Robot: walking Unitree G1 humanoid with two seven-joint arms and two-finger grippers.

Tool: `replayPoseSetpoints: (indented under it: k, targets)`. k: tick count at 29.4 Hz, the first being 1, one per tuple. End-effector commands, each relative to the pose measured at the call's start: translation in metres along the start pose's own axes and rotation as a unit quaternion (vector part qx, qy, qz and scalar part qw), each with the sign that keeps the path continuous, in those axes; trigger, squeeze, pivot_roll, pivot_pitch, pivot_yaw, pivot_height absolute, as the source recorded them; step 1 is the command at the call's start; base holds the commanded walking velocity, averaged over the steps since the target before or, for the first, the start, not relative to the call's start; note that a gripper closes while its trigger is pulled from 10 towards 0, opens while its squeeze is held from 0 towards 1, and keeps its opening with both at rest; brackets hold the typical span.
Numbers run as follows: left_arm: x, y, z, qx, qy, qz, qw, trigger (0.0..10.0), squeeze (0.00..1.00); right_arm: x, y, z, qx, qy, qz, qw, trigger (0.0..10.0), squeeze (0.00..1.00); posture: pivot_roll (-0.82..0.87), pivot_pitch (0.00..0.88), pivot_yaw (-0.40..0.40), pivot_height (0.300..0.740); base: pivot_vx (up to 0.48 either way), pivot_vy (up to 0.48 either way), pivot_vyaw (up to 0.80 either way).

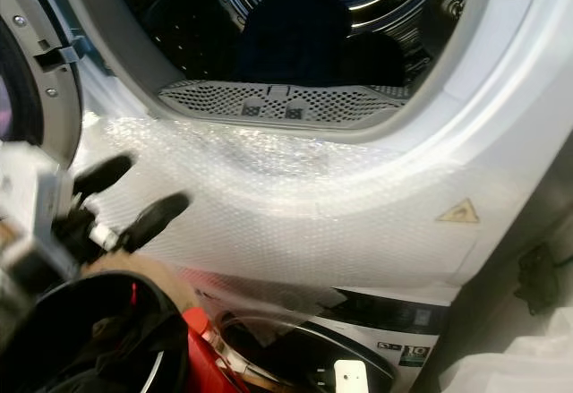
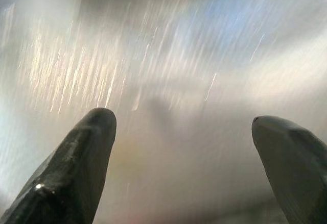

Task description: Clothes washing

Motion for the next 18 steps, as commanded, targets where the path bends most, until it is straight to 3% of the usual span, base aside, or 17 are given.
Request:
replayPoseSetpoints:
  k: [1,4,6,8,9,10,11,12,15,17,18]
  targets:
    - [0.010,-0.011,0.007,-0.018,0.053,0.021,0.998,10.0,0.00,0.001,-0.007,0.004,0.006,0.004,0.012,1.000,10.0,0.00,0.35,0.000,0.111,0.740,0.000,0.000,0.00]
    - [0.027,-0.044,0.016,-0.016,0.121,0.085,0.989,10.0,0.00,0.001,-0.010,0.003,0.014,0.004,0.018,1.000,10.0,0.00,0.35,0.000,0.108,0.740,0.000,0.000,0.00]
    - [0.042,-0.068,0.027,-0.019,0.173,0.141,0.975,10.0,0.00,0.002,-0.012,0.002,0.017,0.004,0.020,1.000,10.0,0.00,0.35,0.000,0.103,0.740,0.000,0.000,0.00]
    - [0.052,-0.084,0.036,-0.002,0.220,0.170,0.961,10.0,0.00,0.002,-0.012,0.001,0.019,0.004,0.020,1.000,10.0,0.00,0.36,0.000,0.094,0.740,0.000,0.000,0.00]
    - [0.052,-0.084,0.036,-0.002,0.220,0.170,0.961,10.0,0.00,0.002,-0.012,0.001,0.019,0.004,0.020,1.000,10.0,0.00,0.36,0.000,0.094,0.740,0.000,0.000,0.00]
    - [0.061,-0.096,0.039,0.008,0.252,0.185,0.950,10.0,0.00,0.002,-0.012,0.000,0.020,0.005,0.021,1.000,10.0,0.00,0.36,0.000,0.089,0.740,0.000,0.000,0.00]
    - [0.065,-0.102,0.040,0.022,0.264,0.196,0.944,10.0,0.76,0.002,-0.012,0.000,0.020,0.006,0.021,1.000,10.0,0.00,0.36,0.000,0.088,0.740,0.000,0.000,0.00]
    - [0.070,-0.110,0.040,0.031,0.276,0.210,0.937,10.0,1.00,0.002,-0.012,0.001,0.022,0.007,0.021,1.000,10.0,0.00,0.36,0.000,0.088,0.740,0.000,0.000,0.00]
    - [0.083,-0.130,0.039,0.054,0.299,0.246,0.921,10.0,1.00,0.002,-0.012,0.001,0.024,0.008,0.022,0.999,10.0,0.00,0.36,0.000,0.085,0.740,0.000,0.000,0.00]
    - [0.086,-0.134,0.040,0.058,0.306,0.245,0.918,10.0,1.00,0.002,-0.011,0.001,0.024,0.008,0.021,0.999,10.0,0.00,0.36,0.000,0.085,0.740,0.000,0.000,0.00]
    - [0.086,-0.138,0.039,0.054,0.287,0.250,0.923,10.0,1.00,0.002,-0.011,0.001,0.026,0.008,0.021,0.999,10.0,0.00,0.37,0.000,0.073,0.740,0.000,0.000,0.00]
Point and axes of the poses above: a point about 5 cm out from each wrist's last joint towards the gripper, its own x axis pointing back from the gripper into the wrist, its own y axis along the axis of the wrist's last joint, z = x × y, the point moved 4 cm from there along -x, pointing out of the wrist towards the gripper, and after that the axes turned 13 degrees about -x, right-handed, at the moved point
